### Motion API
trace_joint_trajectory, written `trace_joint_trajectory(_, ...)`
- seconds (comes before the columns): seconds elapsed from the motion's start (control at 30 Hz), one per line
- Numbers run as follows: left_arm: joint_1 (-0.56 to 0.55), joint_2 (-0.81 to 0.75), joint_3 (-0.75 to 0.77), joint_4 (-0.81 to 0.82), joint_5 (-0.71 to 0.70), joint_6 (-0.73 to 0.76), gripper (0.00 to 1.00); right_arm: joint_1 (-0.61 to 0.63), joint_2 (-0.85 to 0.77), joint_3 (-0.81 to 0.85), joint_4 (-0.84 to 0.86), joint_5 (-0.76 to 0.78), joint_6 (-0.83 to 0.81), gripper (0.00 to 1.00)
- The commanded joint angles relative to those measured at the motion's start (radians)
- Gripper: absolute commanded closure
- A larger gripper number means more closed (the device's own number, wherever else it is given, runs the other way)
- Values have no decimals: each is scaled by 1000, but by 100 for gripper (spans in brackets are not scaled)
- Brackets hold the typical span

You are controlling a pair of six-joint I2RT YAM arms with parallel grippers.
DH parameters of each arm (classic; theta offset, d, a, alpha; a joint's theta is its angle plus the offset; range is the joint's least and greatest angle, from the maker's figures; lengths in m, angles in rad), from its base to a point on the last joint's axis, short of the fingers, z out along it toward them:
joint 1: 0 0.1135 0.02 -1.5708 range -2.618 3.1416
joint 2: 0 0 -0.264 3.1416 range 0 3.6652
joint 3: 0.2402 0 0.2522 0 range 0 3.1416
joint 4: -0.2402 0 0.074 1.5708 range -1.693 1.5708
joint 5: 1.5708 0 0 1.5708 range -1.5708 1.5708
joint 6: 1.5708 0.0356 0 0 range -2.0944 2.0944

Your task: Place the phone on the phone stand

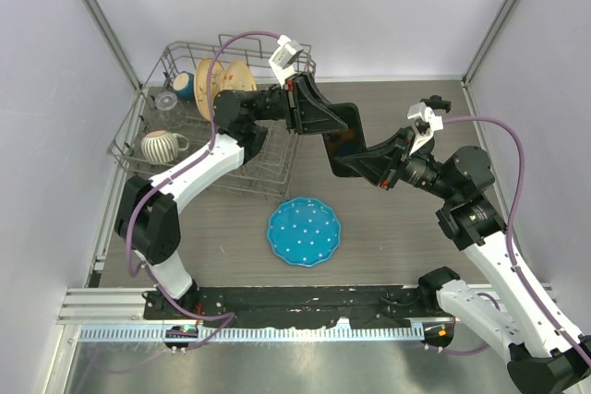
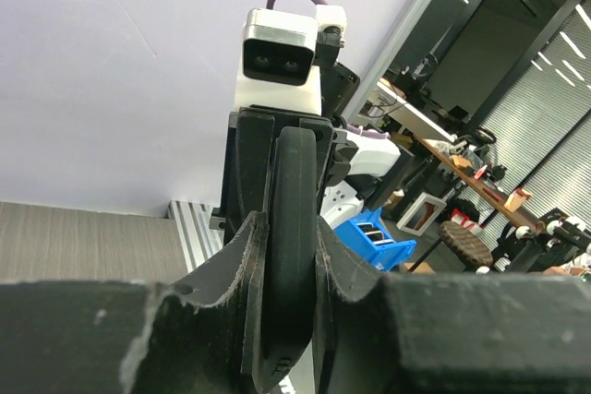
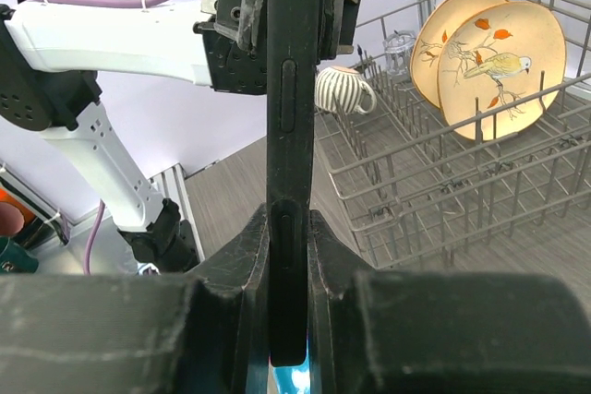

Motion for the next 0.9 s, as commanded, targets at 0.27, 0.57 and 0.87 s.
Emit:
trace_joint_trajectory(0.27, -10, -30, 22, 14, -32, -8, 64, -3, 3, 35, 1, 52, -46, 99)
trace_joint_trajectory(0.57, -4, -50, 5, 15, -72, 13, 100, -5, -10, 31, -26, 104, -46, 99)
trace_joint_trajectory(0.87, 24, -303, -90, -737, -439, 590, 100, -5, 25, 33, -252, 565, -89, 24)
